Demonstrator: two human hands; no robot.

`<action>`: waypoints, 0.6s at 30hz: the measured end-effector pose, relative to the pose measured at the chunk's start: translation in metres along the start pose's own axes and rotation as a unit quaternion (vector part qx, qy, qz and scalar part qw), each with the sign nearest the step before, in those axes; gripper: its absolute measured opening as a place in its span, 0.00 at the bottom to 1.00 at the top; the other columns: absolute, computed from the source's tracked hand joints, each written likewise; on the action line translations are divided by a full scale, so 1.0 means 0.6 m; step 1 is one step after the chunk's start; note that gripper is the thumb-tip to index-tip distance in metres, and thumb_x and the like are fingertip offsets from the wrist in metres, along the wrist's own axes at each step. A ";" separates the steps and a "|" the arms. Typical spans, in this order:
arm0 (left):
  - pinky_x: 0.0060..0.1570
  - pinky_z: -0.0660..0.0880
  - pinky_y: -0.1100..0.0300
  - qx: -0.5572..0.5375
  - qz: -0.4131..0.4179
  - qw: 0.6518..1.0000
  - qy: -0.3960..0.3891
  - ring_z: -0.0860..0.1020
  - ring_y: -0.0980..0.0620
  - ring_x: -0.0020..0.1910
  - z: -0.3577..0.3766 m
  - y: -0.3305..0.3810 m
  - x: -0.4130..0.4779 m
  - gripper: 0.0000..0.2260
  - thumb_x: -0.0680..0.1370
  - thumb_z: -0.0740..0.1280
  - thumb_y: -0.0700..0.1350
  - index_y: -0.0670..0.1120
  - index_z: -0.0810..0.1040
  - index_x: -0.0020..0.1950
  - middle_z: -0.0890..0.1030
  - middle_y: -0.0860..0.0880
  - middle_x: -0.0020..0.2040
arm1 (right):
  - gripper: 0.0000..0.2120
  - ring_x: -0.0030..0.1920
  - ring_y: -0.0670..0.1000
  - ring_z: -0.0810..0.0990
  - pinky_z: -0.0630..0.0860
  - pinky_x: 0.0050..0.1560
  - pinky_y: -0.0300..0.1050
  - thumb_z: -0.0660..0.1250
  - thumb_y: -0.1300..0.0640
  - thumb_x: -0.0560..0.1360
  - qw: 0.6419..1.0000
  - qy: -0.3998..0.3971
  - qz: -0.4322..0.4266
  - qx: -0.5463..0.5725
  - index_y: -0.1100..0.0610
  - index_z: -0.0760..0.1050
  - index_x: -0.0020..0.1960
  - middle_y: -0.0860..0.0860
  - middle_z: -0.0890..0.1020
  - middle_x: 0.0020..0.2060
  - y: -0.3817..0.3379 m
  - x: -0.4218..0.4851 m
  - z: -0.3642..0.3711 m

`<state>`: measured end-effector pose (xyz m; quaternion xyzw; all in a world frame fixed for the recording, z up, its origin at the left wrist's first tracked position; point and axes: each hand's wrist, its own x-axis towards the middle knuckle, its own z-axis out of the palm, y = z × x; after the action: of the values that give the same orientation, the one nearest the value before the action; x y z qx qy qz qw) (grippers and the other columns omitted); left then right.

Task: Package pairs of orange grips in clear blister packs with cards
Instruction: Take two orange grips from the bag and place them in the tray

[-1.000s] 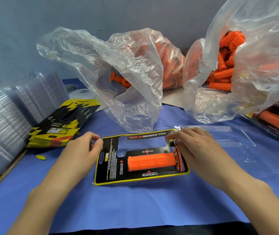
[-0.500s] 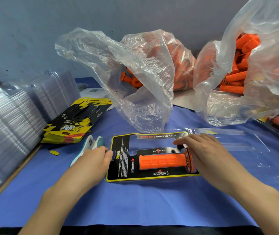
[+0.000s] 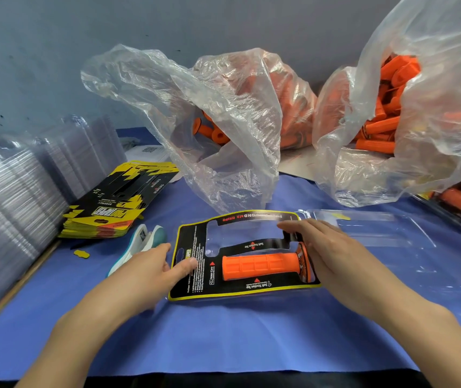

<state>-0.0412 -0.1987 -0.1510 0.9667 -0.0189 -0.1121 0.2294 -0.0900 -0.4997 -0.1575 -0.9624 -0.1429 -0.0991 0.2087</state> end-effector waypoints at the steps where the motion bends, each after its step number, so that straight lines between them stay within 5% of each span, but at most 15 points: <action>1: 0.33 0.78 0.50 -0.012 -0.002 1.000 0.000 0.80 0.45 0.27 0.000 -0.001 0.001 0.20 0.75 0.61 0.67 0.52 0.63 0.52 0.75 0.47 0.38 | 0.28 0.62 0.49 0.71 0.68 0.62 0.42 0.56 0.69 0.78 1.000 0.008 0.004 0.019 0.43 0.65 0.71 0.36 0.72 0.62 0.001 -0.001 -0.002; 4: 0.27 0.75 0.53 -0.039 0.001 0.999 0.002 0.78 0.45 0.27 0.000 -0.002 0.002 0.20 0.75 0.61 0.66 0.52 0.65 0.53 0.78 0.41 0.42 | 0.25 0.57 0.47 0.73 0.72 0.57 0.46 0.55 0.63 0.78 0.997 0.032 0.004 0.069 0.41 0.67 0.69 0.33 0.73 0.55 -0.001 -0.006 -0.010; 7: 0.25 0.73 0.56 -0.044 0.001 0.999 0.003 0.78 0.45 0.26 0.001 -0.006 0.004 0.22 0.76 0.61 0.65 0.51 0.68 0.61 0.75 0.45 0.36 | 0.23 0.62 0.50 0.74 0.71 0.62 0.49 0.51 0.52 0.76 0.996 0.049 0.014 0.071 0.44 0.68 0.70 0.42 0.76 0.62 0.002 -0.010 -0.020; 11: 0.28 0.75 0.56 -0.048 -0.004 0.999 0.015 0.79 0.48 0.26 0.002 -0.007 0.006 0.27 0.77 0.61 0.65 0.49 0.69 0.69 0.74 0.51 0.28 | 0.29 0.62 0.52 0.74 0.69 0.63 0.47 0.55 0.72 0.75 0.996 0.072 0.030 0.041 0.48 0.69 0.70 0.43 0.77 0.62 0.020 -0.009 -0.024; 15: 0.36 0.77 0.54 -0.019 0.011 0.998 0.065 0.81 0.49 0.28 -0.005 -0.006 0.009 0.19 0.79 0.58 0.63 0.49 0.74 0.52 0.78 0.49 0.28 | 0.26 0.62 0.54 0.75 0.67 0.61 0.43 0.58 0.72 0.76 0.995 0.092 0.025 0.024 0.51 0.72 0.69 0.48 0.79 0.62 0.026 -0.007 -0.026; 18: 0.44 0.76 0.50 0.032 0.026 0.990 0.136 0.79 0.45 0.42 -0.011 -0.005 0.017 0.19 0.80 0.57 0.62 0.48 0.78 0.49 0.80 0.50 0.35 | 0.25 0.62 0.54 0.74 0.68 0.63 0.47 0.58 0.71 0.77 0.995 0.093 0.021 0.018 0.51 0.71 0.69 0.48 0.79 0.62 0.027 0.000 -0.026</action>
<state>-0.0301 -0.1941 -0.1486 0.9790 -0.0160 0.0266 0.2015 -0.0871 -0.5207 -0.1495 -0.9477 -0.1042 -0.1816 0.2407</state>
